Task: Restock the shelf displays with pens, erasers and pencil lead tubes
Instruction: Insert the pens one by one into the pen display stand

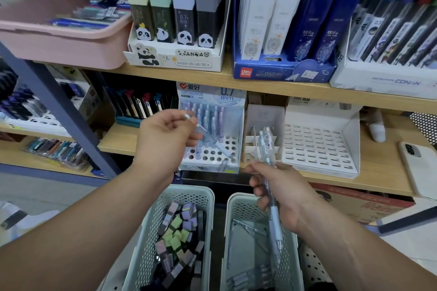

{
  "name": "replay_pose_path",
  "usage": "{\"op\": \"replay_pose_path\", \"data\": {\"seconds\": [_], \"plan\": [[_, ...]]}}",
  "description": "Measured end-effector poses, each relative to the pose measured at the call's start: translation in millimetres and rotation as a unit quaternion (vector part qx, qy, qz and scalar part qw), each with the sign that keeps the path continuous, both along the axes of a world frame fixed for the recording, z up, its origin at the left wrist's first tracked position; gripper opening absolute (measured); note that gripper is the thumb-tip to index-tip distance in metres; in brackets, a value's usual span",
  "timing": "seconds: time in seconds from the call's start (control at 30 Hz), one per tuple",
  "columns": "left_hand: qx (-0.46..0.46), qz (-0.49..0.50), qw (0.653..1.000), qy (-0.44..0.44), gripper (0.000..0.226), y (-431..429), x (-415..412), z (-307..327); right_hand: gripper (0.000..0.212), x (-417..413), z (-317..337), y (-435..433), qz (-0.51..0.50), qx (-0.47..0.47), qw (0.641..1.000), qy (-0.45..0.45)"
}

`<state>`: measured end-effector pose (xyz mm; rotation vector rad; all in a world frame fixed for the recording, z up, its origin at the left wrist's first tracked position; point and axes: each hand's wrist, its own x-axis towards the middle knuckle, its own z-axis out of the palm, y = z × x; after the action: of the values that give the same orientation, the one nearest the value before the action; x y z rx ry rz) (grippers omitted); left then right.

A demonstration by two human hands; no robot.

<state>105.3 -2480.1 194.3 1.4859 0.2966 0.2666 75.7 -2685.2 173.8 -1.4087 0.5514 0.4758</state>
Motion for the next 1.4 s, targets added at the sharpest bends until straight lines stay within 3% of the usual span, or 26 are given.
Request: {"op": "replay_pose_path", "data": {"seconds": [0.37,0.77,1.03,1.4], "plan": [[0.264,0.071,0.955,-0.114,0.013,-25.3,38.0,-0.2,0.023,3.8,3.7,-20.8,-0.008,0.025,0.999,-0.023],[0.408,0.061,0.904,-0.113,0.006,-55.7,61.4,-21.2,0.028,7.2,7.7,-35.1,0.010,0.026,0.999,-0.032],[0.436,0.065,0.894,-0.083,0.008,-57.6,65.3,-15.1,0.025,6.5,8.6,-38.9,0.014,0.029,0.999,-0.034],[0.400,0.081,0.912,-0.049,0.005,-62.5,67.6,-6.5,0.026,3.9,11.1,-43.4,0.008,0.028,0.999,-0.033]]}}
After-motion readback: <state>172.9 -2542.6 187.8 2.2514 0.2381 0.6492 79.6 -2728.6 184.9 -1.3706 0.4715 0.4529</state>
